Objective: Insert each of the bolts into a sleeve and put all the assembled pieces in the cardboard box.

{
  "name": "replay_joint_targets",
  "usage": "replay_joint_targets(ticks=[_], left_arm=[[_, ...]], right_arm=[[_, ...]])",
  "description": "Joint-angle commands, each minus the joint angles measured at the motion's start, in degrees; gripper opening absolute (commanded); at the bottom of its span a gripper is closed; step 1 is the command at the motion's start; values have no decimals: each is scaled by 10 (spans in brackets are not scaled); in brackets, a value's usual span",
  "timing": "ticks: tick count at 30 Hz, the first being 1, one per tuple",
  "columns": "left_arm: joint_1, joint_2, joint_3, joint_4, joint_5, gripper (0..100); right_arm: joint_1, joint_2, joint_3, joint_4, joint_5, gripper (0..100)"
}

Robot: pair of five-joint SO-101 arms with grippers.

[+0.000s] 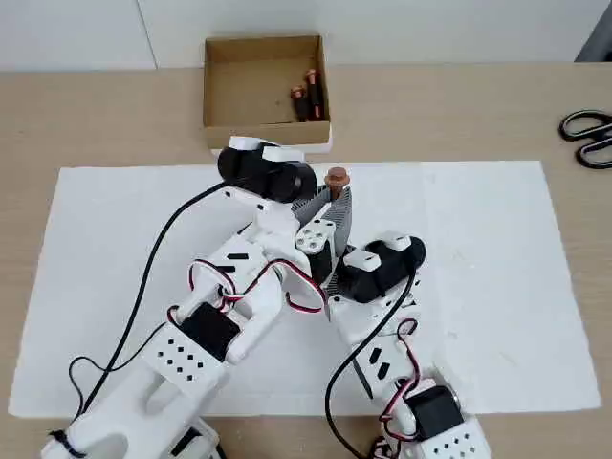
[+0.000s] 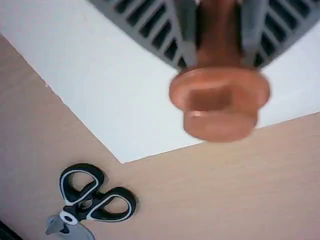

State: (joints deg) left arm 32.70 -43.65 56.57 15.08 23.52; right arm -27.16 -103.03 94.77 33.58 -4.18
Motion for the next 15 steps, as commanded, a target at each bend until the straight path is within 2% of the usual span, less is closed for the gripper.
replay_joint_targets(ticks=[1,15], left_arm=[[3,-16,6,-16,3,6],[0,-16,18,-17,17,6]], right_arm=[[0,-10,-5,1,-8,4],[1,-10,-10,0,-8,4]])
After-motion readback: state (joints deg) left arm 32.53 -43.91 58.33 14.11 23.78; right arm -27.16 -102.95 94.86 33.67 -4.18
